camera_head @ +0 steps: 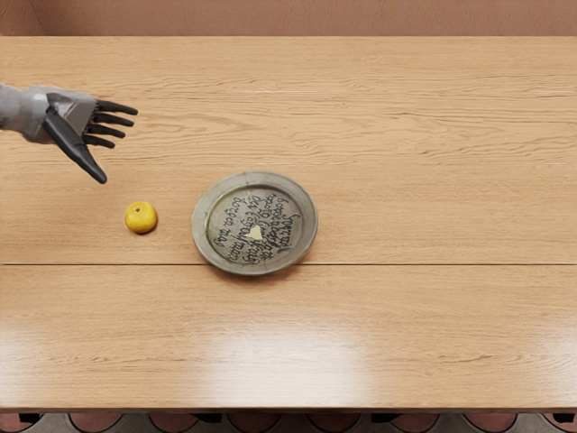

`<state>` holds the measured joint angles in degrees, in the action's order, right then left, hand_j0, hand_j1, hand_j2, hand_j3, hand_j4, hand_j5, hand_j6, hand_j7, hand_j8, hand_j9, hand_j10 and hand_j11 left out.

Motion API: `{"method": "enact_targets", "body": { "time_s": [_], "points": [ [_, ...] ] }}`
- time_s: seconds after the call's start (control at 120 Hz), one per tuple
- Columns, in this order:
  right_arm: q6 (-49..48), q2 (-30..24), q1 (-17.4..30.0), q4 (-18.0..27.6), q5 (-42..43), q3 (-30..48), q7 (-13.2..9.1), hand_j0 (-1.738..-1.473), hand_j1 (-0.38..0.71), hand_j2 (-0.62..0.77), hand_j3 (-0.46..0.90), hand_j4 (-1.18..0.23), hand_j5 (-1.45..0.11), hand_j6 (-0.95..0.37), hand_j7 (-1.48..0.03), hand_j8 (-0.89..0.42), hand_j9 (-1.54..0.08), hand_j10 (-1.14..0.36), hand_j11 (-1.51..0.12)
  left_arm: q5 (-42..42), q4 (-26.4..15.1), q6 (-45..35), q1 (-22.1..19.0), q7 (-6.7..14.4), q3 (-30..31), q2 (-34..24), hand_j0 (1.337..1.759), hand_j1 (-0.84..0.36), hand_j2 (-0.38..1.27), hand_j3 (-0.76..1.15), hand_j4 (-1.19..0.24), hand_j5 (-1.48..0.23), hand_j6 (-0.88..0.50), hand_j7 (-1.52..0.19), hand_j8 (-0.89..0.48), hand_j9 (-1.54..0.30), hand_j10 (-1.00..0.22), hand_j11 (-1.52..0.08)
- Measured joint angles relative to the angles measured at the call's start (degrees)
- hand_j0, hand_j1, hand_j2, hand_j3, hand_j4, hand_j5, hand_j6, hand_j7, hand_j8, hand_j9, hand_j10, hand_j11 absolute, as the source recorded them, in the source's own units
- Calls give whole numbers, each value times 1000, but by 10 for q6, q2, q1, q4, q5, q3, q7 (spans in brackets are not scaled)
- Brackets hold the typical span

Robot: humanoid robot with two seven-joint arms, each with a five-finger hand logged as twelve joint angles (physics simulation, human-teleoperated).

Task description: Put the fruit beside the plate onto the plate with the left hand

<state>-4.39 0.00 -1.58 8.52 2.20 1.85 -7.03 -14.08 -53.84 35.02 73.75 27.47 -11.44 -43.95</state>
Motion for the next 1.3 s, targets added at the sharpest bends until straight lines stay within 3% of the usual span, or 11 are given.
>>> {"method": "enact_targets", "body": {
  "time_s": [0.1,0.2,0.333,0.467,0.617,0.817,0.983,1.3],
  "points": [
    [0,0,0,0,0,0,0,-1658,-349,0,0,0,0,0,0,0,0,0,0,-41,-51,0,5,42,0,2,1658,349,0,0,-2,0,-2,0,-2,0,-1,0],
    [0,0,0,0,0,0,0,-1658,-349,0,0,0,0,0,0,0,0,0,0,-58,-109,0,7,63,-2,-23,1658,349,0,0,-2,0,-3,0,-2,0,-2,0],
    [0,0,0,0,0,0,0,-1658,-349,0,0,0,0,0,0,0,0,0,0,-66,-176,0,8,72,-9,-35,1658,344,1,0,-7,-6,-8,-6,-7,-6,-7,-6],
    [0,0,0,0,0,0,0,-1658,-349,0,0,0,0,0,0,0,0,0,0,-96,-204,0,13,74,-40,-34,1658,336,2,0,-14,-14,-14,-14,-14,-14,-13,-14],
    [0,0,0,0,0,0,0,-1658,-349,0,0,0,0,0,0,0,0,0,0,-183,-235,-4,-12,75,-54,-6,1658,332,3,0,-17,-19,-18,-19,-17,-19,-17,-19],
    [0,0,0,0,0,0,0,-1658,-349,0,0,0,0,0,0,0,0,0,0,-306,-252,-109,-59,75,-57,18,1658,330,4,0,-20,-22,-21,-22,-21,-21,-19,-21],
    [0,0,0,0,0,0,0,-1658,-349,0,0,0,0,0,0,0,0,0,0,-408,-254,-208,-102,75,-57,79,1658,337,3,0,-15,-15,-16,-15,-16,-15,-14,-15],
    [0,0,0,0,0,0,0,-1658,-349,0,0,0,0,0,0,0,0,0,0,-446,-246,-274,-119,75,-29,78,1658,348,2,0,-6,-4,-7,-3,-7,-3,-6,-3]
  ]
}}
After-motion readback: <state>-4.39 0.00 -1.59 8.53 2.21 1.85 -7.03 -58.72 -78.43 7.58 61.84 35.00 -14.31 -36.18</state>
